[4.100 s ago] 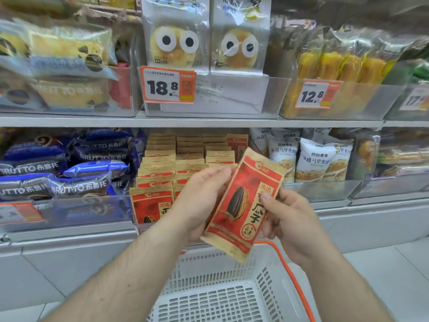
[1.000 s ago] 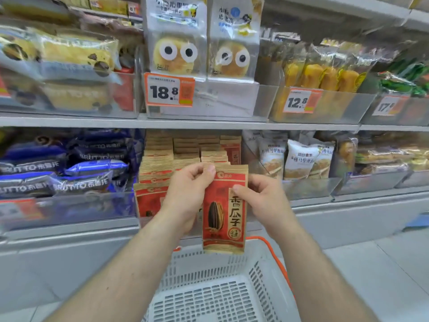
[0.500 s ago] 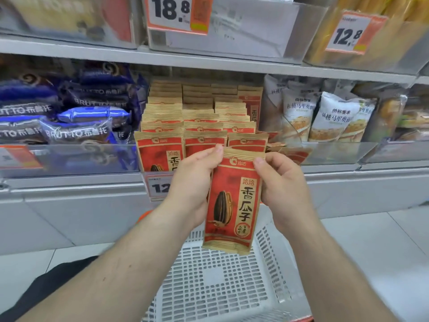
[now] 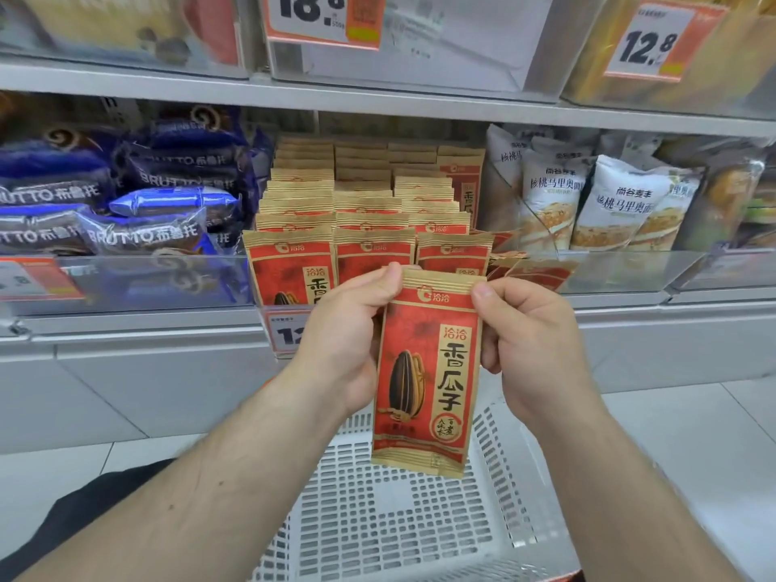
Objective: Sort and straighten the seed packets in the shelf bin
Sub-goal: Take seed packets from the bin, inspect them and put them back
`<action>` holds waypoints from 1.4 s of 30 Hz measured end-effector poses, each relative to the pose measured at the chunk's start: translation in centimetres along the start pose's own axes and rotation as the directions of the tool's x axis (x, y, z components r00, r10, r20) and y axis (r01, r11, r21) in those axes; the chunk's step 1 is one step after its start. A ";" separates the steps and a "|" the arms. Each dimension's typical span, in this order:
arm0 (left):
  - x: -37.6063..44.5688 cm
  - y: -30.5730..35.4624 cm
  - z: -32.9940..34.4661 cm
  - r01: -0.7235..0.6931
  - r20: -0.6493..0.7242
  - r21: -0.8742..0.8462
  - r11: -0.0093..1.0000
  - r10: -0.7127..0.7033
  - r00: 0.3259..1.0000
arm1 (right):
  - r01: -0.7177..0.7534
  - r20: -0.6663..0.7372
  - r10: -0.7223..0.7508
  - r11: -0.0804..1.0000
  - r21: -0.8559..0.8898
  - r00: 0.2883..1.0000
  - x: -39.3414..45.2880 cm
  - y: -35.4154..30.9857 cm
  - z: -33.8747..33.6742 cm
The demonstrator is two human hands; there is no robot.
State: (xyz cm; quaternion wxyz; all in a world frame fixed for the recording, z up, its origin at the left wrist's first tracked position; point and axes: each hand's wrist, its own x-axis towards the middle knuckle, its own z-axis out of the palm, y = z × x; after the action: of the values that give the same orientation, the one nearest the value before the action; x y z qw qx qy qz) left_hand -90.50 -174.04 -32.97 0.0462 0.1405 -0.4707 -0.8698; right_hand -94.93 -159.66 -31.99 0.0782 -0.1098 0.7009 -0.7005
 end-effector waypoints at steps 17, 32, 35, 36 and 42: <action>-0.1 -0.1 -0.1 0.036 0.016 0.091 0.995 -0.038 0.999 | 0.030 0.034 -0.023 0.976 -0.214 0.999 0.3 0.2 -1.0; 0.0 0.3 -0.1 0.011 0.007 -0.012 1.000 -0.011 1.000 | -0.077 0.255 0.148 0.960 -0.269 0.956 0.1 0.3 -2.5; -0.3 0.1 0.1 0.056 0.065 0.009 0.998 -0.057 0.996 | -0.100 0.184 0.135 0.977 -0.187 0.974 0.2 0.3 -2.5; -0.4 0.1 0.3 0.065 0.075 0.000 0.998 -0.065 0.995 | -0.102 0.175 0.132 0.980 -0.172 0.976 0.2 0.3 -2.6; -0.3 0.4 -0.1 0.092 0.067 -0.064 0.994 -0.088 0.994 | -0.139 0.423 0.183 0.981 -0.131 0.887 0.1 0.2 -3.5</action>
State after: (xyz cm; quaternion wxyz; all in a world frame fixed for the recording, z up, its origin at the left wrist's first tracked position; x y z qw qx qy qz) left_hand -90.25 -174.25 -32.62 -0.0037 0.1320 -0.4357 -0.8904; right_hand -95.98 -156.28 -32.12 0.2844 -0.2079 0.7059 -0.6146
